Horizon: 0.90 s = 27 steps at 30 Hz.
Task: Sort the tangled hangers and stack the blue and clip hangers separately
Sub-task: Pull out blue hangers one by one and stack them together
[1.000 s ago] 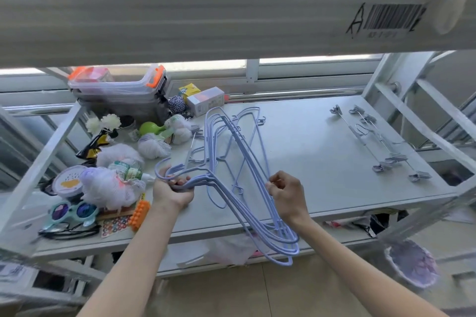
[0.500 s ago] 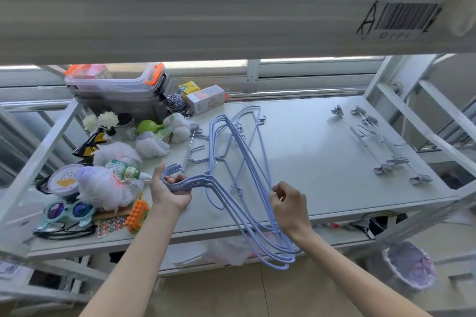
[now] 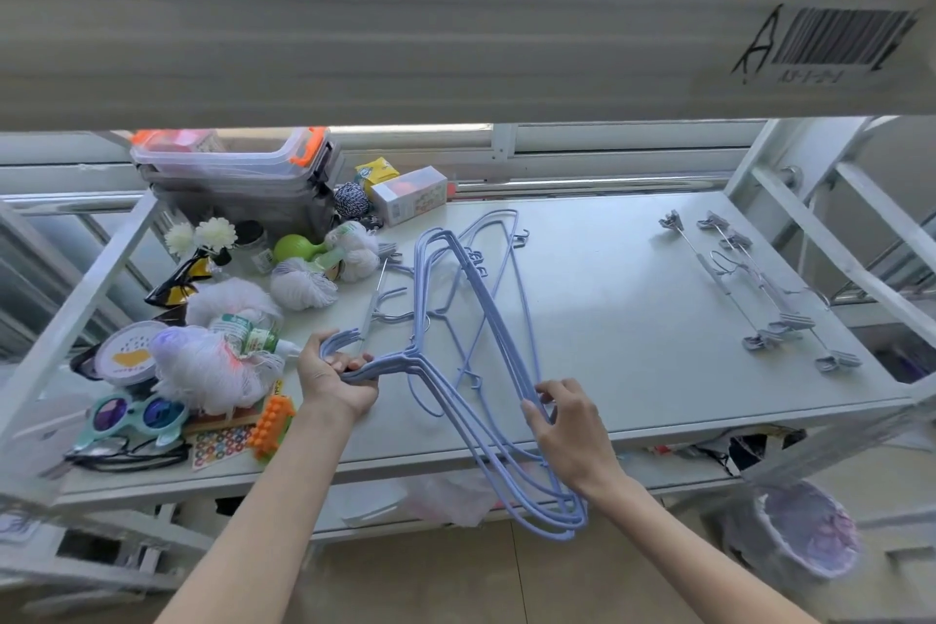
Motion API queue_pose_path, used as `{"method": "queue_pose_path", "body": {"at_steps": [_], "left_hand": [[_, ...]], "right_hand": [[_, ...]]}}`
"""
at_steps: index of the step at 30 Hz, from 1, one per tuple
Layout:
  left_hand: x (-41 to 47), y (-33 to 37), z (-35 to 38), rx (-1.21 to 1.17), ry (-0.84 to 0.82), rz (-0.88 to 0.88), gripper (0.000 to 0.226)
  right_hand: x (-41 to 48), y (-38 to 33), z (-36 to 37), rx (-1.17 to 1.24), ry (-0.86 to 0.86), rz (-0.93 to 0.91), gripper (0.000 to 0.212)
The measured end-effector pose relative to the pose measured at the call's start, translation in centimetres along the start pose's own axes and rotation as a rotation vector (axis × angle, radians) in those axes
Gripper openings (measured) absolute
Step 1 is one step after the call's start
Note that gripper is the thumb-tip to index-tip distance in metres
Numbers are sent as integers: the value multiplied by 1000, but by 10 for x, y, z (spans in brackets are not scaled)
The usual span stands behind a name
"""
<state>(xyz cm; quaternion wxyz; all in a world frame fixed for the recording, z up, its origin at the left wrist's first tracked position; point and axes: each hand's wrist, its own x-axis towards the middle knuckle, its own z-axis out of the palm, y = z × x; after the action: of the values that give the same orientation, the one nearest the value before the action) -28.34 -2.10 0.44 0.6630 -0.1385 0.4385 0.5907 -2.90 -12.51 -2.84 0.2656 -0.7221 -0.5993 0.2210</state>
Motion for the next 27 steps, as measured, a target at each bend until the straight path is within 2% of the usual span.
{"method": "queue_pose_path", "body": {"at_steps": [7,12,16,18,22,27], "left_hand": [[-3,0,-1,-32,-1,-63,45],[0,1,-5,-65,-68,-52,61],[1,0,-8,-77,-90,-40,61],[2,0,-9,-84,-81,-41,59],[-2,0,-9,-83,-57,-33,57],[-6,5,-9,-98,-80,-36,63]], "right_hand": [[10,0,2,-25,-14,23,30],[16,3,-3,11,-29,60,23],[22,6,-10,69,-51,108,51],[26,7,-12,79,-51,121,57],[35,9,-12,85,-13,166,52],[45,15,-19,178,16,315,42]]}}
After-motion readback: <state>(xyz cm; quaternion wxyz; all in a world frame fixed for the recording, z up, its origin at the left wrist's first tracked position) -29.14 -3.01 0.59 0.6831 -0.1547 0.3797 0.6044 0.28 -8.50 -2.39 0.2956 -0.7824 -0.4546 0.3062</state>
